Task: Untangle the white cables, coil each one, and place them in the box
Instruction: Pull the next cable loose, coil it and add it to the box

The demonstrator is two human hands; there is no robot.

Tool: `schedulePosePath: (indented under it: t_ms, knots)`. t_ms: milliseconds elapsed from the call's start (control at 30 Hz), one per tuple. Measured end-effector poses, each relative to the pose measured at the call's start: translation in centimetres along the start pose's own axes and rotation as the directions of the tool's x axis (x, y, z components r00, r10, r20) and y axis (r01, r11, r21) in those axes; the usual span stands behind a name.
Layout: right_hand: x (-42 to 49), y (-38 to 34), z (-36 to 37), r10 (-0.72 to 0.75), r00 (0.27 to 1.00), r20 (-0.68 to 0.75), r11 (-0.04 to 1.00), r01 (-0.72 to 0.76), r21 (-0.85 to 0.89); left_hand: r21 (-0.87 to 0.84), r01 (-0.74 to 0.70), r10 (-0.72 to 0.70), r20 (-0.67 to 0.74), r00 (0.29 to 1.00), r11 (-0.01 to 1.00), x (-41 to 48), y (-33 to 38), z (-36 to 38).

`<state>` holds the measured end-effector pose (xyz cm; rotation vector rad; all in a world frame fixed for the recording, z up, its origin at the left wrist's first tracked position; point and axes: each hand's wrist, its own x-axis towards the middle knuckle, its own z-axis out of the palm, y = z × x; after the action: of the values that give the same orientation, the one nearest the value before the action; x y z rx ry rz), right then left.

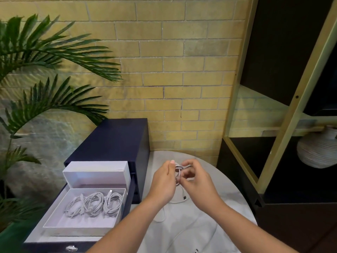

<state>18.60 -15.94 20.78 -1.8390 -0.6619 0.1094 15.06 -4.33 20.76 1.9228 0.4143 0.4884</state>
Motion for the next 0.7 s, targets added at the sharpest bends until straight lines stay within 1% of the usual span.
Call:
schedulePosePath:
  t_ms: [67, 100, 133, 167, 200, 267, 333, 400, 533, 700]
  knots:
    - [0.3, -0.2, -0.2, 0.096, 0.994, 0.060, 0.973, -0.107, 0.204, 0.044, -0.056, 0.056, 0.016, 0.998, 0.997, -0.2, 0.0, -0.3]
    - [0.4, -0.4, -0.3, 0.150, 0.983, 0.107, 0.934, -0.176, 0.310, 0.055, -0.086, 0.085, 0.022, 0.996, 0.995, -0.2, -0.2, -0.4]
    - [0.5, -0.7, -0.4, 0.195, 0.968, 0.156, 0.890, -0.242, 0.386, 0.083, -0.121, 0.121, 0.014, 0.993, 0.989, -0.2, -0.5, -0.5]
    - [0.7, -0.9, -0.5, 0.223, 0.954, 0.199, 0.861, -0.289, 0.419, 0.129, -0.154, 0.155, 0.003, 0.988, 0.979, -0.2, -0.7, -0.7]
    - [0.8, -1.0, -0.8, 0.234, 0.943, 0.238, 0.858, -0.316, 0.404, 0.186, -0.187, 0.190, -0.002, 0.982, 0.965, -0.2, -0.8, -0.8]
    - [0.9, -1.1, -1.3, 0.249, 0.918, 0.310, 0.888, -0.344, 0.306, 0.287, -0.239, 0.246, 0.010, 0.969, 0.928, -0.2, -1.2, -1.1]
    - [1.0, -1.1, -1.8, 0.278, 0.900, 0.335, 0.898, -0.368, 0.242, 0.338, -0.268, 0.273, 0.031, 0.961, 0.902, -0.4, -1.3, -1.2]
    - [1.0, -1.0, -2.0, 0.299, 0.899, 0.318, 0.900, -0.377, 0.217, 0.337, -0.271, 0.275, 0.036, 0.961, 0.902, -0.7, -1.2, -1.1]
    - [0.9, -0.9, -1.7, 0.335, 0.900, 0.279, 0.915, -0.381, 0.131, 0.254, -0.236, 0.237, 0.027, 0.971, 0.938, -0.7, -1.2, -0.4]
    - [0.8, -0.9, -1.8, 0.395, 0.849, 0.352, 0.853, -0.481, 0.203, 0.249, -0.238, 0.244, 0.007, 0.970, 0.939, -1.0, -1.4, 0.0]
